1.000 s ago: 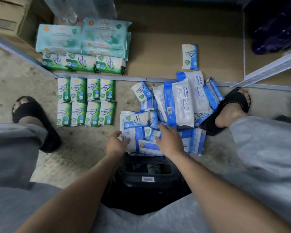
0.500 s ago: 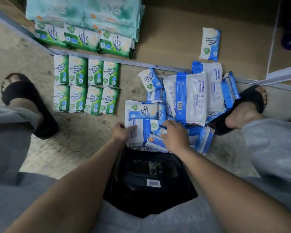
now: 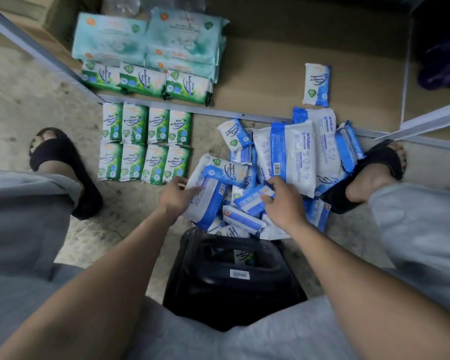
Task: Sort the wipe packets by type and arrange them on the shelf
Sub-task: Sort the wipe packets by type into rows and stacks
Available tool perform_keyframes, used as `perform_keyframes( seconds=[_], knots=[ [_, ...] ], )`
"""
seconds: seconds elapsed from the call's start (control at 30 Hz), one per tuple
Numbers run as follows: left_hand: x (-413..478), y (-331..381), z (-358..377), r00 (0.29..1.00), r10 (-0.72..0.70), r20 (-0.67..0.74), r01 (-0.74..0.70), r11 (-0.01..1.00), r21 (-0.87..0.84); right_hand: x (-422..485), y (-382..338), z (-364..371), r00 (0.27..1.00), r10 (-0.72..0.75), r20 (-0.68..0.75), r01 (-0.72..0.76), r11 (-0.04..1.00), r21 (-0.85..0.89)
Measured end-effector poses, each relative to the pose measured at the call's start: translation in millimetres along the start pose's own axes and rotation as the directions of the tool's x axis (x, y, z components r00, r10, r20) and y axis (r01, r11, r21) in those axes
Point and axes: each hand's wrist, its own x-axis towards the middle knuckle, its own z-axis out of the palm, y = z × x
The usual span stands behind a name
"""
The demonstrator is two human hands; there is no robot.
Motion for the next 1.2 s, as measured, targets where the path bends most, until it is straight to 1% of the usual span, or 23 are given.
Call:
perform_keyframes(
  seconds=[0.1,0.23,0.37,0.5,0.57,0.67,0.73,0.77,0.83,0.87,0.9,0.93,0.97,1.0,1.03,1.07,1.1,1.13,1.2],
  knots=[
    [-6,1,-7,0.997,0.038,-0.065,-0.037,0.999,0.026,-3,-4,-2,0.995,0.008,-0.099,-0.002,0.999,0.053],
    [-14,5,-12,0.988,0.092,-0.125,-0.088,0.995,0.036,-5,-12,-4,0.974,0.070,-0.217,-0.035,0.987,0.157],
    [-14,8,-14,0.985,0.120,-0.125,-0.112,0.991,0.067,-2,-18,-10,0.945,0.104,-0.310,-0.029,0.971,0.237],
    [-10,5,-12,0.990,0.104,-0.095,-0.101,0.994,0.036,4,-20,-14,0.917,0.192,-0.350,-0.066,0.937,0.342],
    [-10,3,-9,0.992,0.097,-0.081,-0.092,0.994,0.056,5,-22,-14,0.905,0.251,-0.344,-0.094,0.906,0.413],
    [-9,-5,-2,0.998,0.055,-0.025,-0.054,0.997,0.061,10,-24,-15,0.898,0.289,-0.332,-0.099,0.868,0.486],
    [-10,-12,1,0.999,0.030,0.013,-0.031,0.997,0.074,14,-25,-12,0.903,0.321,-0.287,-0.128,0.836,0.533],
    [-10,-16,3,0.999,0.025,0.021,-0.027,0.995,0.092,16,-26,-8,0.906,0.348,-0.241,-0.150,0.796,0.587],
    [-8,-21,5,1.000,0.022,0.019,-0.024,0.994,0.103,16,-29,-1,0.911,0.397,-0.114,-0.206,0.675,0.708],
    [-6,-23,4,1.000,0.019,0.016,-0.020,0.995,0.100,15,-31,3,0.914,0.402,-0.052,-0.231,0.622,0.748],
    [-5,-24,4,1.000,0.018,0.021,-0.020,0.995,0.099,14,-32,8,0.922,0.386,0.002,-0.250,0.593,0.765],
    [-4,-24,4,0.999,0.021,0.030,-0.024,0.995,0.097,12,-32,13,0.932,0.358,0.056,-0.274,0.595,0.756],
    [-4,-23,3,0.999,0.021,0.037,-0.025,0.995,0.095,10,-32,18,0.941,0.321,0.108,-0.297,0.627,0.720],
    [-4,-22,3,0.999,0.027,0.036,-0.031,0.995,0.094,8,-31,23,0.947,0.280,0.159,-0.314,0.693,0.649],
    [-5,-21,3,0.999,0.034,0.030,-0.037,0.994,0.100,6,-28,27,0.953,0.235,0.193,-0.303,0.788,0.536],
    [-5,-19,3,0.999,0.040,0.026,-0.042,0.993,0.108,5,-24,30,0.961,0.191,0.200,-0.258,0.878,0.403],
    [-3,-19,5,0.999,0.045,0.022,-0.047,0.993,0.113,4,-21,31,0.972,0.150,0.182,-0.199,0.935,0.292],
    [-2,-18,7,0.999,0.043,0.020,-0.045,0.993,0.112,4,-18,29,0.984,0.112,0.137,-0.142,0.963,0.231],
    [0,-16,10,0.999,0.034,0.005,-0.034,0.992,0.119,6,-17,18,0.997,0.070,-0.024,-0.063,0.976,0.208]
  ],
)
